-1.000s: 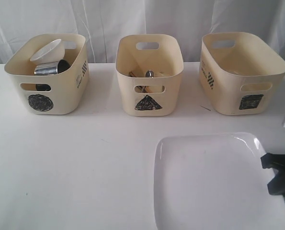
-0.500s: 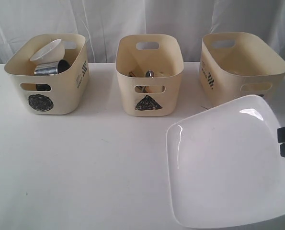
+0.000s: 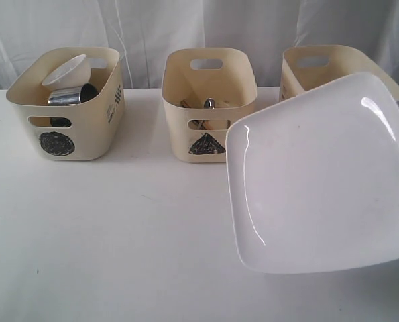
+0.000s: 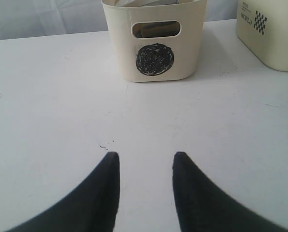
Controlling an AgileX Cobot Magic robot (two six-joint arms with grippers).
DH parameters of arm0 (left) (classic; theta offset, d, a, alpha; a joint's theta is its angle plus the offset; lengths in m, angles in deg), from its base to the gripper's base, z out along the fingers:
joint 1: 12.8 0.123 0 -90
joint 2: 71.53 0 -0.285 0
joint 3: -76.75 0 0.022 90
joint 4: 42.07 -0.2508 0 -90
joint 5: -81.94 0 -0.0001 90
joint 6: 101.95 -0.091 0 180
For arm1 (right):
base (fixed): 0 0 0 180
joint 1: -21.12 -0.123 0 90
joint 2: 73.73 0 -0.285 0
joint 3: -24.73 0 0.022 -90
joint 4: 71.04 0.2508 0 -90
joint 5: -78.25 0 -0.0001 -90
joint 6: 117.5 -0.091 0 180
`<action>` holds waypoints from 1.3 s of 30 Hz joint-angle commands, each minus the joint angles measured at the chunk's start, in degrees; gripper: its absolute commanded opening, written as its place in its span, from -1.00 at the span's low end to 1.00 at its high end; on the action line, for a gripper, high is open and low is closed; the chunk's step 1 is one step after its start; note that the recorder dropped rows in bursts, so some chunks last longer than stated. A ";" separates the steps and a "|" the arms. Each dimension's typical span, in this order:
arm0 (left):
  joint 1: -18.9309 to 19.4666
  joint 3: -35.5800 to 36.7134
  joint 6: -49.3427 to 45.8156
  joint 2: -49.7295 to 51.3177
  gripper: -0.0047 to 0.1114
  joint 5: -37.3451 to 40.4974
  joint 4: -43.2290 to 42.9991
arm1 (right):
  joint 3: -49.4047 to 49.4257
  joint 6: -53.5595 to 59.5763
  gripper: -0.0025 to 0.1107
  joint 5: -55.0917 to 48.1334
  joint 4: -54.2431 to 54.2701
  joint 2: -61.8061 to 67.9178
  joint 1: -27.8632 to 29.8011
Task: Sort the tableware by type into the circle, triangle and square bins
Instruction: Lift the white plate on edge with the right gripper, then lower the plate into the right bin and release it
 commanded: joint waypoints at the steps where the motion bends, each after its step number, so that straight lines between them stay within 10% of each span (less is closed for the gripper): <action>1: -0.07 0.24 -0.09 -0.29 -0.20 0.21 0.41 | -3.84 -0.90 -0.96 1.40 2.15 -0.73 0.06; 39: -0.07 0.24 -0.09 -0.29 -0.20 0.21 0.41 | -47.40 -12.30 -0.96 23.73 -30.09 27.92 -5.10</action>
